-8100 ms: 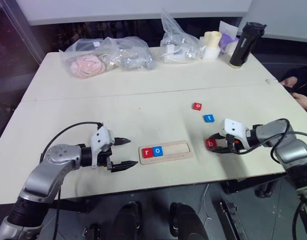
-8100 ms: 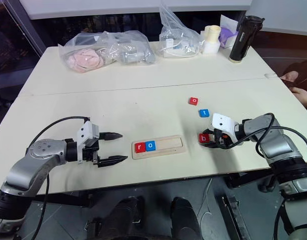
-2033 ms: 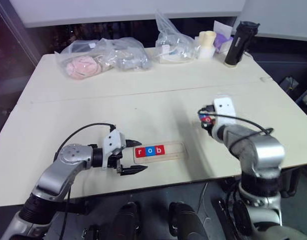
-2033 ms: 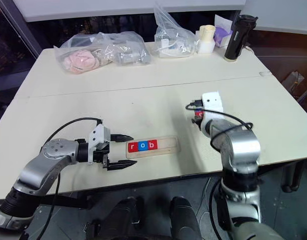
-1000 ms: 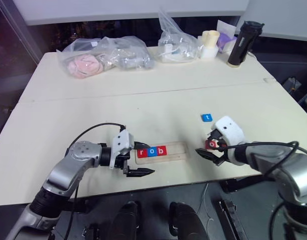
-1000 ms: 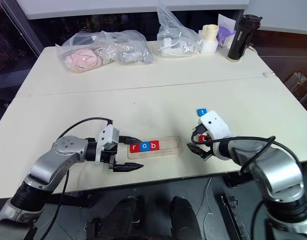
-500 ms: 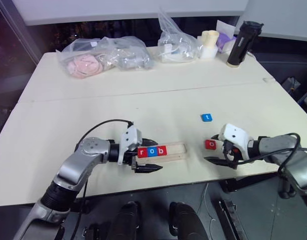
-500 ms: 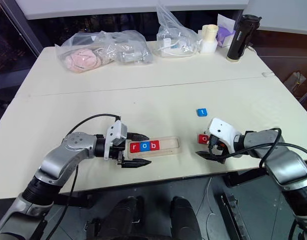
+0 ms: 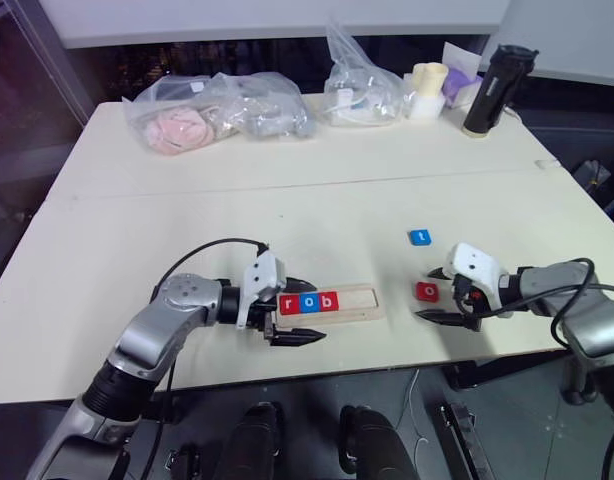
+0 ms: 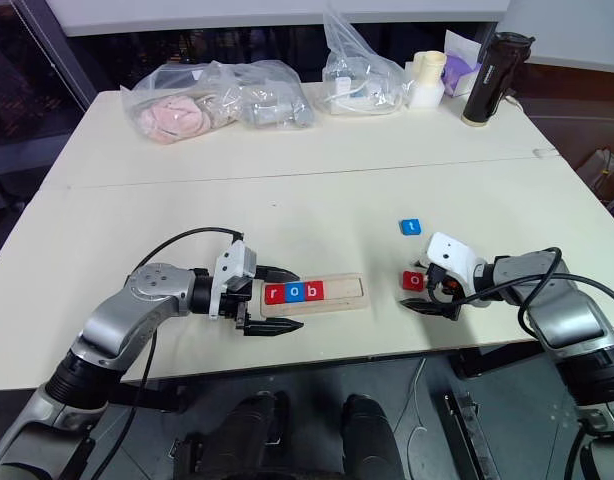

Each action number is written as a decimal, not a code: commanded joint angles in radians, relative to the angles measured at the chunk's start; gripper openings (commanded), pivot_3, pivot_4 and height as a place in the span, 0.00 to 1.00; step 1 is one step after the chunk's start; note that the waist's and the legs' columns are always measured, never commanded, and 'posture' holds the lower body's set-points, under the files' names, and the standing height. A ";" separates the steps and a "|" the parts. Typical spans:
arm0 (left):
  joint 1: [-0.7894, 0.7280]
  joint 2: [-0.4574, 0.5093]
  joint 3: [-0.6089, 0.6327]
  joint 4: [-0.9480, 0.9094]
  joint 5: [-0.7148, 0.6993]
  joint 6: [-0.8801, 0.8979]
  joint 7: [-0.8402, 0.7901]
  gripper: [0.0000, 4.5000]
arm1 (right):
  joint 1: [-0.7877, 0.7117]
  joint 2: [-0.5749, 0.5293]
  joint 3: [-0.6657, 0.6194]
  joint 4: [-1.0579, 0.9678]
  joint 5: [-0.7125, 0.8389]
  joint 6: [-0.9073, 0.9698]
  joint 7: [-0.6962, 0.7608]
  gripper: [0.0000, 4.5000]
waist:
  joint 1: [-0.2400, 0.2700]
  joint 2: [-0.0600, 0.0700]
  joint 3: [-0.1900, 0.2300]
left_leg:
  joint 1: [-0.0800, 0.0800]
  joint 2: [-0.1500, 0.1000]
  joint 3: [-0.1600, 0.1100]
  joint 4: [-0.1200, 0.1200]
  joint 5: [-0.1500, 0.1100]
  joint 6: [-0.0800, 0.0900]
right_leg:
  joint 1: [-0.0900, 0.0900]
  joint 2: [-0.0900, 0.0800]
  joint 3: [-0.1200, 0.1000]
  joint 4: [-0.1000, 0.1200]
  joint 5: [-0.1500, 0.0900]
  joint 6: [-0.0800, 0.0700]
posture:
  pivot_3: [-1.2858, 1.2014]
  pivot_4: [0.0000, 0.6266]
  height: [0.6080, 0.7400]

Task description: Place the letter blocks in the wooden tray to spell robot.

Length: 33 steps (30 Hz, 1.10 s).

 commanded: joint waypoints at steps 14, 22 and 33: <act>0.019 0.009 0.009 -0.063 -0.009 0.025 0.040 1.00 | -0.050 0.020 -0.006 -0.114 -0.009 0.038 0.022 0.25 | 0.000 0.000 0.000 | 0.001 0.000 0.000 0.001 0.000 0.000 | 0.001 0.000 0.000 0.000 0.000 0.000 | 0.52 0.24 0.88; 0.032 0.003 0.020 -0.091 -0.015 0.053 0.080 1.00 | -0.125 0.098 0.085 -0.268 0.005 0.113 0.036 0.25 | 0.000 0.000 0.000 | 0.001 0.000 -0.001 0.001 0.000 0.000 | 0.001 0.000 0.000 0.001 0.000 0.000 | 0.52 0.24 0.88; 0.072 0.026 0.052 -0.148 -0.032 0.088 0.124 1.00 | -0.235 0.199 0.222 -0.149 -0.075 0.048 0.052 0.25 | -0.001 0.000 0.000 | 0.001 0.000 -0.001 0.002 0.000 0.000 | 0.001 0.000 0.000 0.001 0.000 0.000 | 0.52 0.24 0.88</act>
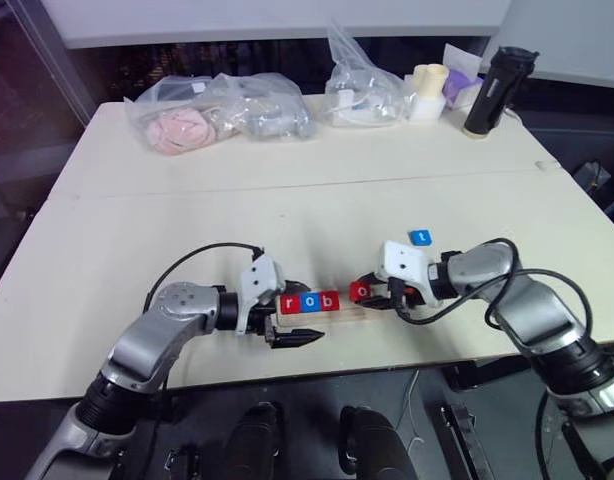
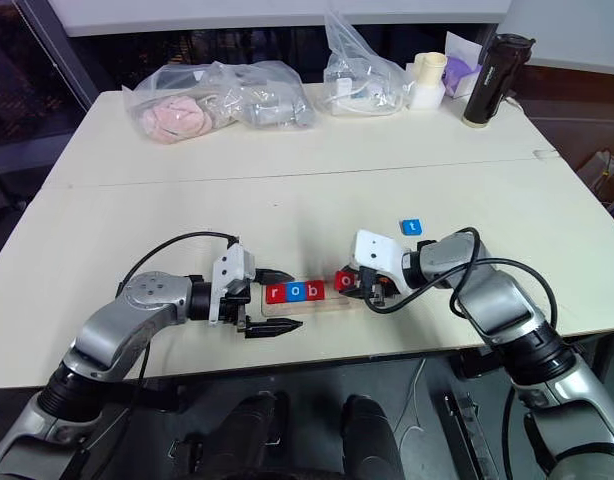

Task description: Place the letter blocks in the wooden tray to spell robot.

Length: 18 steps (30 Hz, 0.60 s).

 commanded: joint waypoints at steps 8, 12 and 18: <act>0.021 0.017 0.044 -0.076 -0.039 0.029 0.031 1.00 | -0.034 0.023 0.025 0.037 -0.028 -0.051 0.033 0.25 | 0.000 0.000 0.000 | 0.000 0.000 0.000 0.000 0.000 0.000 | 0.000 0.000 0.000 0.000 0.000 0.000 | 0.52 0.24 0.88; 0.020 0.020 0.042 -0.082 -0.045 0.033 0.038 1.00 | -0.038 0.028 0.029 0.045 -0.033 -0.057 0.038 0.25 | 0.000 0.000 0.000 | 0.000 0.000 0.000 0.000 0.000 0.000 | 0.000 0.000 0.000 0.000 0.000 0.000 | 0.52 0.24 0.88; 0.021 0.019 0.037 -0.091 -0.049 0.038 0.047 1.00 | -0.050 0.035 0.033 0.063 -0.043 -0.065 0.046 0.25 | 0.000 0.000 0.000 | 0.000 0.000 0.000 0.001 0.000 0.000 | 0.000 0.000 0.000 0.000 0.000 0.000 | 0.52 0.24 0.88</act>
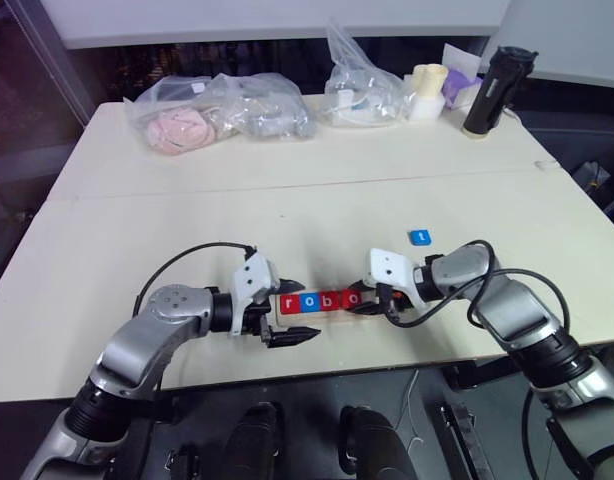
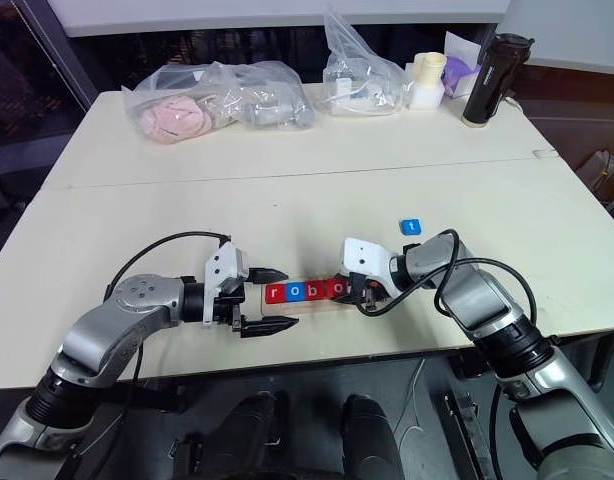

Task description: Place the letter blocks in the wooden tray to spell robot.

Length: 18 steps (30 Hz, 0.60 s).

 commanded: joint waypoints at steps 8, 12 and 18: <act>0.010 0.004 0.017 -0.055 -0.018 -0.005 0.007 1.00 | -0.038 0.012 -0.011 0.001 -0.012 -0.025 0.022 0.74 | 0.000 0.000 0.000 | 0.000 0.000 0.000 0.000 0.000 0.000 | 0.000 0.000 0.000 0.000 0.000 0.000 | 0.52 0.24 0.88; 0.014 0.003 0.015 -0.053 -0.015 -0.010 0.006 1.00 | -0.050 0.017 -0.016 -0.007 -0.010 -0.019 0.023 0.99 | 0.000 0.000 0.000 | 0.000 0.000 0.000 0.000 0.000 0.000 | 0.000 0.000 0.000 0.000 0.000 0.000 | 0.52 0.24 0.88; 0.018 0.001 0.012 -0.046 -0.010 -0.020 0.005 1.00 | -0.074 -0.013 -0.063 0.003 -0.012 -0.022 0.002 0.99 | 0.001 0.000 0.000 | 0.000 0.000 0.000 0.000 0.000 0.000 | 0.000 0.000 0.000 0.000 0.000 0.000 | 0.52 0.24 0.88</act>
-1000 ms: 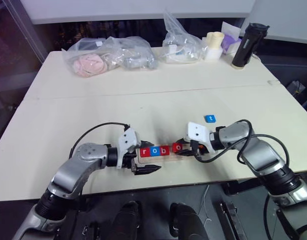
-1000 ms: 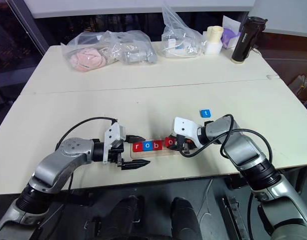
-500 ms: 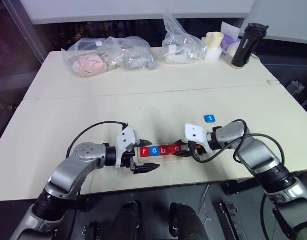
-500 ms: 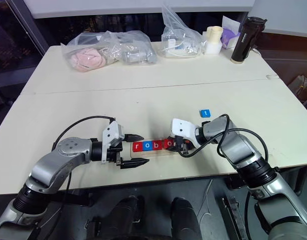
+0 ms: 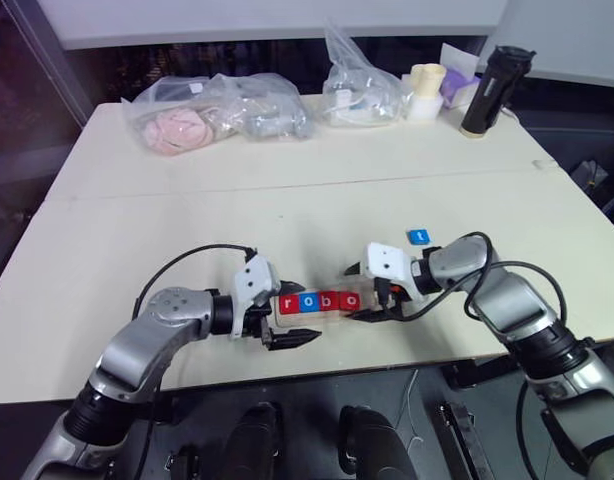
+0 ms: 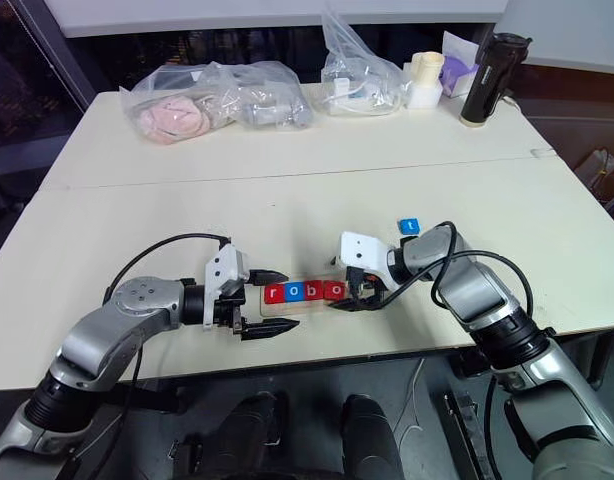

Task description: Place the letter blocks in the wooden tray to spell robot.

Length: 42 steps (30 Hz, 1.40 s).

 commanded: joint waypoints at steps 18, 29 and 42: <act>-0.031 0.000 0.003 0.020 -0.001 -0.040 -0.028 1.00 | 0.070 -0.045 -0.067 -0.045 0.001 0.011 -0.027 0.99 | 0.001 0.000 0.000 | 0.000 0.000 0.000 0.001 0.000 0.000 | 0.000 0.000 0.000 0.000 0.000 0.000 | 0.52 0.24 0.88; -0.014 -0.002 0.001 0.006 0.003 -0.042 -0.017 1.00 | 0.027 -0.011 -0.064 0.012 -0.026 -0.023 -0.038 0.99 | 0.000 0.000 0.000 | 0.000 0.000 0.000 0.001 0.000 0.000 | 0.000 0.000 0.000 0.000 0.000 0.000 | 0.52 0.24 0.88; -0.025 -0.010 -0.002 0.018 0.004 -0.042 -0.013 1.00 | 0.015 -0.047 -0.108 -0.006 -0.015 -0.009 -0.029 0.99 | 0.000 0.000 0.000 | 0.000 0.000 0.000 0.001 0.000 0.000 | 0.001 0.000 0.000 0.000 0.000 0.000 | 0.52 0.24 0.88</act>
